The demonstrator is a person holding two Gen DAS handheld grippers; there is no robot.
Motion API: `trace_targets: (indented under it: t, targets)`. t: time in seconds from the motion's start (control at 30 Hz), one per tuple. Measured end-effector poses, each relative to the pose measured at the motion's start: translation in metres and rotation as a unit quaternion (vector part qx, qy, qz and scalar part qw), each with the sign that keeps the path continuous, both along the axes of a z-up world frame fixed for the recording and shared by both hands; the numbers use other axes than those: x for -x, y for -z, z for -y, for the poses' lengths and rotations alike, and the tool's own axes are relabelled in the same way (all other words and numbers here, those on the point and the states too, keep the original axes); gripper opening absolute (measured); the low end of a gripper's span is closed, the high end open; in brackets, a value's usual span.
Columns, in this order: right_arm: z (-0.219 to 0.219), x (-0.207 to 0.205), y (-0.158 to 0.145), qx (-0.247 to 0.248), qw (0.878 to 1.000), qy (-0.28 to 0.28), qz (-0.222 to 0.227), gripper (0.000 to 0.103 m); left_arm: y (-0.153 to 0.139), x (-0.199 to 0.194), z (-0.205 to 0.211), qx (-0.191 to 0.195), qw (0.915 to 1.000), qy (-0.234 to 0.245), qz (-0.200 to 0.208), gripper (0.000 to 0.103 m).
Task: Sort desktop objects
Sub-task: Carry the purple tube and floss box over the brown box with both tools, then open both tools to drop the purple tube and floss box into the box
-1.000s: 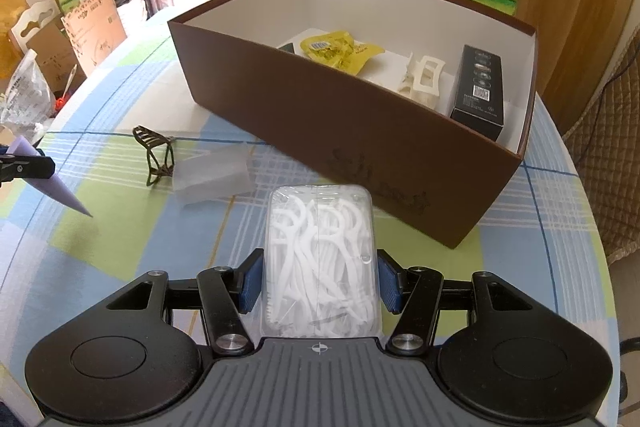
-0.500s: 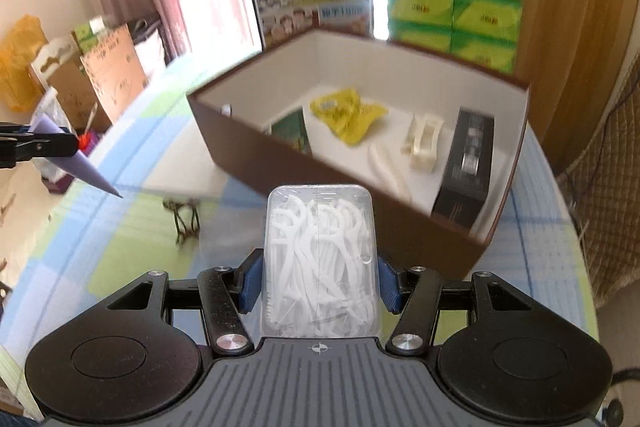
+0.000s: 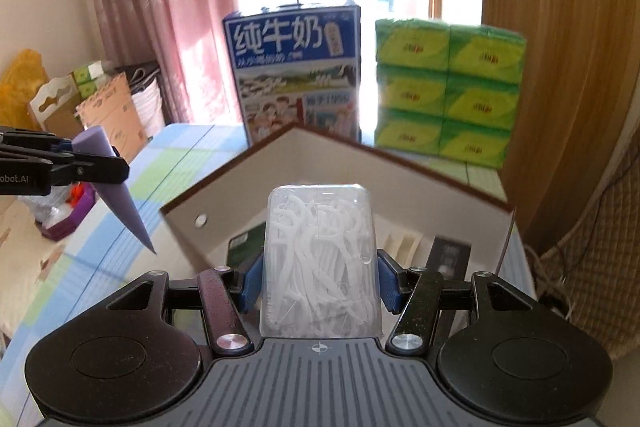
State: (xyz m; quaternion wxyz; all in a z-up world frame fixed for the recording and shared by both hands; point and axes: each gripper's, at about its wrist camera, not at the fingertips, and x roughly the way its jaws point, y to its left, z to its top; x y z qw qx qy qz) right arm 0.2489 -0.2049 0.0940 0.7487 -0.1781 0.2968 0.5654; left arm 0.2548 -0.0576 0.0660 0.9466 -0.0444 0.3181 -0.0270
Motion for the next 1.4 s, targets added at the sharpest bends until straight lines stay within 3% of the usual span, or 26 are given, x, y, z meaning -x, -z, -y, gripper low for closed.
trace_targets:
  t: [0.2, 0.77, 0.93, 1.17, 1.4]
  targets:
    - [-0.026, -0.024, 0.006, 0.005, 1.0, 0.009, 0.007, 0.054, 0.009, -0.048, 0.006, -0.013, 0.9997, 0.012, -0.015, 0.025]
    - [-0.106, -0.071, 0.072, 0.067, 0.997, 0.022, -0.006, 0.054, 0.095, -0.184, 0.006, -0.043, 0.9903, 0.003, -0.132, 0.025]
    - [-0.117, -0.083, 0.083, 0.077, 0.997, 0.029, -0.011, 0.054, 0.114, -0.208, 0.001, -0.049, 0.9878, -0.007, -0.148, 0.025]
    - [-0.124, -0.091, 0.092, 0.083, 0.996, 0.035, -0.019, 0.054, 0.117, -0.225, 0.005, -0.078, 0.9875, 0.0, -0.137, 0.027]
    - [-0.128, -0.093, 0.096, 0.088, 0.995, 0.034, -0.021, 0.054, 0.119, -0.227, 0.002, -0.073, 0.9875, 0.005, -0.139, 0.029]
